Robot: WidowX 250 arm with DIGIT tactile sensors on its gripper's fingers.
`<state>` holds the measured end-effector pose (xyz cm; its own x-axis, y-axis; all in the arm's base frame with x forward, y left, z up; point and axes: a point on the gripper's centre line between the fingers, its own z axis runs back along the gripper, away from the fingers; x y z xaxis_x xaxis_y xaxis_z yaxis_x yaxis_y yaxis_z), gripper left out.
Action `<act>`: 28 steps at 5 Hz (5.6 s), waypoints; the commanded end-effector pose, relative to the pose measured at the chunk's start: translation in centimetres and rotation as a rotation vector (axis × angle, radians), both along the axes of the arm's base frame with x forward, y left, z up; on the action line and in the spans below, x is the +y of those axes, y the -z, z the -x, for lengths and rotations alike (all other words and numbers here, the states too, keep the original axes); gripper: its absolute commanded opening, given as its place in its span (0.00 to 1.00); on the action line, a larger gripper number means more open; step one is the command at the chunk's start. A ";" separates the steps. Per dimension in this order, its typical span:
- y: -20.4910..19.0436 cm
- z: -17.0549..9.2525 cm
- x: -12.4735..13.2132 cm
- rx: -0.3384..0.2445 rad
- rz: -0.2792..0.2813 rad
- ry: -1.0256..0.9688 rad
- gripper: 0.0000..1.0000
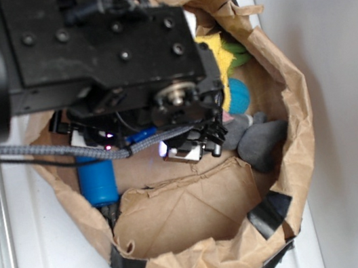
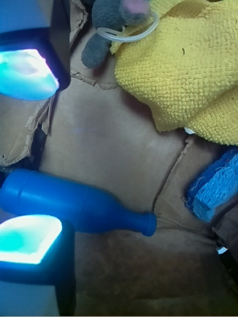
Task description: Grab the blue bottle.
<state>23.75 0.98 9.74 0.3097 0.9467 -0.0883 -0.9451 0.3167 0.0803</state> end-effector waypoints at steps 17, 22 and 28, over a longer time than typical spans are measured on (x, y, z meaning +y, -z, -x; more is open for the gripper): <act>0.9 1.2 -0.2 0.045 -0.038 0.081 1.00; 2.1 2.7 1.6 0.013 -0.049 0.106 1.00; 7.0 2.5 1.1 -0.131 0.078 0.112 1.00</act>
<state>21.19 1.61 2.54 0.4509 0.8851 -0.1151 -0.8926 0.4463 -0.0641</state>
